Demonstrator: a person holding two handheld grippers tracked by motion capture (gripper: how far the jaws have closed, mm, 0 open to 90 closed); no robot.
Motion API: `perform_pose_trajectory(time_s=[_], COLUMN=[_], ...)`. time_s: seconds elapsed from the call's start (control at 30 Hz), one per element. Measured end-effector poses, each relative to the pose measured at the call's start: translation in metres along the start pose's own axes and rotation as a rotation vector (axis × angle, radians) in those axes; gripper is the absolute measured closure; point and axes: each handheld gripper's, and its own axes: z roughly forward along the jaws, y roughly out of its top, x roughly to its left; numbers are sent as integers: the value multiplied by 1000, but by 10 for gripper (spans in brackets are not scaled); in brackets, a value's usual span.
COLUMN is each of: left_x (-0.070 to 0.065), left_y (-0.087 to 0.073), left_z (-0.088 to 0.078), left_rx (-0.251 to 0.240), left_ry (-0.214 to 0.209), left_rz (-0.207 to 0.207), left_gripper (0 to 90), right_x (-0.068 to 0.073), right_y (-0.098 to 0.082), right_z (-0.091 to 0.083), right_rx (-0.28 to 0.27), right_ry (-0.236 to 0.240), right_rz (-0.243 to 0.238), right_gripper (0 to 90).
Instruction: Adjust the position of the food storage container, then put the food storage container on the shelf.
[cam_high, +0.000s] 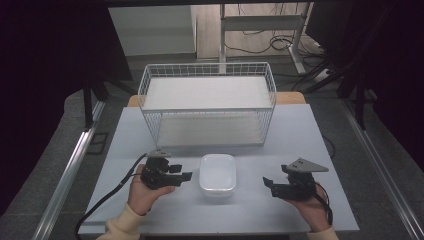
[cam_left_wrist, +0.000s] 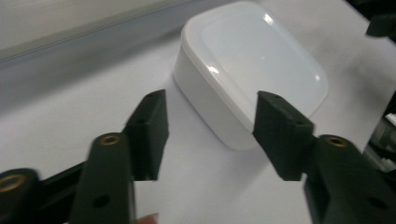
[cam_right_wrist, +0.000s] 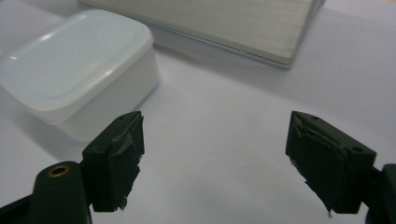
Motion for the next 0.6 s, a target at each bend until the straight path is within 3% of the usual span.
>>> perform_pose_trajectory(time_s=[0.2,0.6], left_x=[2,4], left_y=[-1,2], left_z=[-7,-10], left_rx=[-18,-39], left_ry=[0,-36], left_rz=[-16,-63], left_gripper=[317,269], right_x=[4,5], right_y=[3,7], right_z=[3,7], right_rx=[-18,-38], right_ry=[66,109], right_rz=[43,50], right_gripper=[185,193])
